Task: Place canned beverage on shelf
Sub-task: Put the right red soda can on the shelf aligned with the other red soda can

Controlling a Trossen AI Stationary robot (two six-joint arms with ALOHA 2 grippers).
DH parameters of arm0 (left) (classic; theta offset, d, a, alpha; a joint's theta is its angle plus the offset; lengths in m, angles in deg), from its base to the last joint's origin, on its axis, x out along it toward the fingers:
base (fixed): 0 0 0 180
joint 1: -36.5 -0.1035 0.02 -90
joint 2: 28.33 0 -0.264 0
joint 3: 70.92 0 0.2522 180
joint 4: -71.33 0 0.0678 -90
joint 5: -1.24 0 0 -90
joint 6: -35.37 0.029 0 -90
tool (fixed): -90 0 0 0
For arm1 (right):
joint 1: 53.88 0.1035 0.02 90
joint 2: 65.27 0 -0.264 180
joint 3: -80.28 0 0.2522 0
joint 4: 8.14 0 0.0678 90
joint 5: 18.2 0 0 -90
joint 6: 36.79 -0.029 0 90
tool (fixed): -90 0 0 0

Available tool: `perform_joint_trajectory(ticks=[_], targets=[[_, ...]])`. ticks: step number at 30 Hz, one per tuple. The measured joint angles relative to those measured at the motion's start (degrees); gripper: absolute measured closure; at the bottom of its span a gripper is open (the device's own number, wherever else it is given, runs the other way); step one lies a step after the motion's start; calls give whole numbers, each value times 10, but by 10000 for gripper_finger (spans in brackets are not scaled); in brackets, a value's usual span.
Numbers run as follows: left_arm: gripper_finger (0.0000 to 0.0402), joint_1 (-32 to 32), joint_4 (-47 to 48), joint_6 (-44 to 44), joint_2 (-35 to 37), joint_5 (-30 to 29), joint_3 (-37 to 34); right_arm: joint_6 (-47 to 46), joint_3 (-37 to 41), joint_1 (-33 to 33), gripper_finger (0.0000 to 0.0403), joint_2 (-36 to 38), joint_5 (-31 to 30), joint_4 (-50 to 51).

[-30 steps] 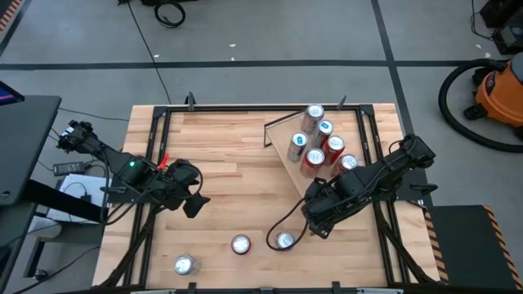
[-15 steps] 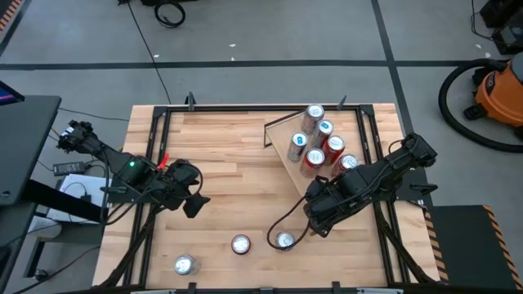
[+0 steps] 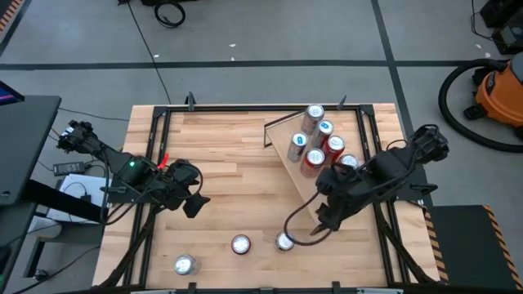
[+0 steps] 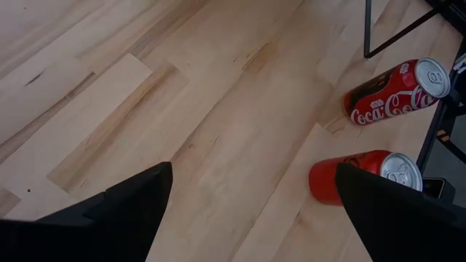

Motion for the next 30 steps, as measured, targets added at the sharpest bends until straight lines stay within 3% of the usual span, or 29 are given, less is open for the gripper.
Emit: perform_joint_trajectory(ticks=[3,8,18,30], targets=[[6,0,0,0,0,0,0,35,-6,4,80,5,5,-81],[6,0,0,0,0,0,0,49,-7,-2,80,2,80,-208],[6,0,0,0,0,0,0,-53,105,-24,81,-7,141,-263],[6,0,0,1,0,0,0,-75,196,-26,81,-6,170,-310]])
